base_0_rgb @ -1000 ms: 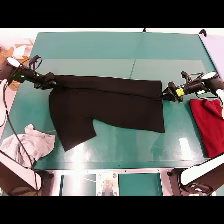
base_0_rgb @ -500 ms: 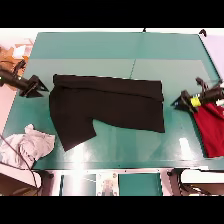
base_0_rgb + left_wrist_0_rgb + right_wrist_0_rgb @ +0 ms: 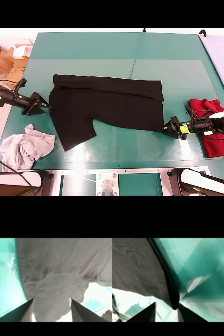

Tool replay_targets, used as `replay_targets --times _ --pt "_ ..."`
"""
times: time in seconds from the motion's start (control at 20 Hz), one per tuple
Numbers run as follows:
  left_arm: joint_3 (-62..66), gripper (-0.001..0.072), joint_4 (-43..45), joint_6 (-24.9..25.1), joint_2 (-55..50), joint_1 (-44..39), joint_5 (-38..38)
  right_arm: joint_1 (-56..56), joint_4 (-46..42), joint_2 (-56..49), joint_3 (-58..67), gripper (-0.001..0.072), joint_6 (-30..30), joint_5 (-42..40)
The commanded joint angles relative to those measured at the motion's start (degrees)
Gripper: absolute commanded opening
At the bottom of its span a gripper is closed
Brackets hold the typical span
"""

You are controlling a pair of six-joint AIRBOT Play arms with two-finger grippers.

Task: Fold the shirts.

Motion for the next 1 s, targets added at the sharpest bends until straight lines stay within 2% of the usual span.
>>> replay_targets --times 0.0,0.1,0.15,0.35,0.45,0.65,0.7,0.75,0.8,0.9,0.95 --pt "-2.7 0.0514 -2.5 1.0 0.7 0.2 1.3 0.0 6.1 0.2 -2.5 0.0254 -4.0 -6.2" --pt "-2.7 0.0514 -3.5 0.9 0.7 0.2 1.7 0.0 7.7 0.2 -2.4 0.0070 -4.8 -6.9" --pt "-2.7 0.0514 -3.7 0.9 0.7 0.2 1.6 -0.1 7.5 0.2 -1.7 0.0019 -5.1 -6.9" --pt "-2.7 0.0513 -4.5 0.7 0.7 0.2 -0.3 -5.5 1.7 0.2 5.6 0.0017 -1.0 -5.6" --pt "-2.7 0.0422 -6.0 0.7 0.7 0.2 -1.4 -9.6 1.3 0.2 8.5 0.0017 -1.0 -4.0" --pt "-7.2 0.0427 -8.4 -0.6 2.4 0.2 -2.4 -12.9 0.7 0.1 9.4 0.0017 -1.7 -3.9" --pt "-11.2 0.0427 -8.8 -0.3 4.7 0.2 -0.8 -12.9 0.7 0.0 9.4 0.0019 -1.7 -3.9" --pt "-15.4 0.0446 -8.9 -0.1 7.6 0.2 1.0 -12.9 0.8 0.0 9.4 0.0057 -1.7 -3.9" --pt "-20.1 0.0446 -8.9 0.0 11.0 0.2 3.3 -12.9 0.8 0.0 9.4 0.0171 -1.7 -3.9" --pt "-27.6 0.0470 -9.0 0.0 17.1 0.2 9.5 -12.9 0.8 0.0 9.4 0.0214 -1.6 -4.1" --pt "-30.9 0.0633 -9.1 -1.8 19.1 0.2 11.4 -12.9 0.8 0.0 9.4 0.0273 -1.6 -4.0"
